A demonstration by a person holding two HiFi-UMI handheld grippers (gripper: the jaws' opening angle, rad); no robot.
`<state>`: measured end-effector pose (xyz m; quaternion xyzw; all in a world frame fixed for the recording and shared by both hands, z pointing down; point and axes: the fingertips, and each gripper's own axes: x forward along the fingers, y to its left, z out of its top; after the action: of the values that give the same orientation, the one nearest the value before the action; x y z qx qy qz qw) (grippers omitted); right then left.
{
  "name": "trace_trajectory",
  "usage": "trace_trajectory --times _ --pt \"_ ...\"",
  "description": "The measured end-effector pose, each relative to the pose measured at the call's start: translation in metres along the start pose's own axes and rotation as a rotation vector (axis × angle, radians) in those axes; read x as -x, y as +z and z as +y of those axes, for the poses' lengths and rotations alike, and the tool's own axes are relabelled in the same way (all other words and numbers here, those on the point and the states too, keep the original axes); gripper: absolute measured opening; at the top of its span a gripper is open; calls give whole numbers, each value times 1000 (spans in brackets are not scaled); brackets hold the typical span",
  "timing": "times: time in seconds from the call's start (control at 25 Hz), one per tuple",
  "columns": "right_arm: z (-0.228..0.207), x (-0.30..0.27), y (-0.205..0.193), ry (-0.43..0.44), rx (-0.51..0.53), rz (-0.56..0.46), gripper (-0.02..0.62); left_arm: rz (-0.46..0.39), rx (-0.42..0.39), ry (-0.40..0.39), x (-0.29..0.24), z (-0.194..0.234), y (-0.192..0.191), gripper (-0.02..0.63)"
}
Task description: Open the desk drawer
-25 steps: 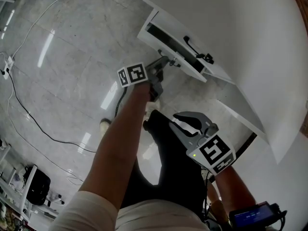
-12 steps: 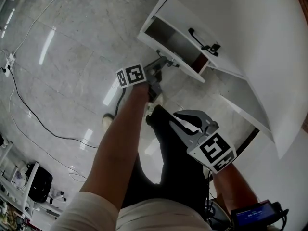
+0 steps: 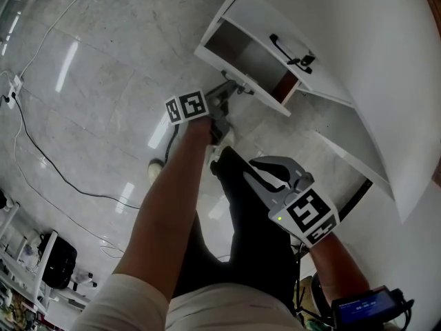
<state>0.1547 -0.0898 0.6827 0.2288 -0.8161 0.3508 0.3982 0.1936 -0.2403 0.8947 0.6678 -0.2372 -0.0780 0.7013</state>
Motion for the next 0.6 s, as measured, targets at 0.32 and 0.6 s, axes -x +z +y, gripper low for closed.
trace_trajectory --times 0.32,0.6 --pt "-4 1 1 -9 -11 -28 63 41 -42 101 35 17 -8 52" --pt "23 12 37 -33 -6 -19 63 45 -57 115 105 -28 10 49"
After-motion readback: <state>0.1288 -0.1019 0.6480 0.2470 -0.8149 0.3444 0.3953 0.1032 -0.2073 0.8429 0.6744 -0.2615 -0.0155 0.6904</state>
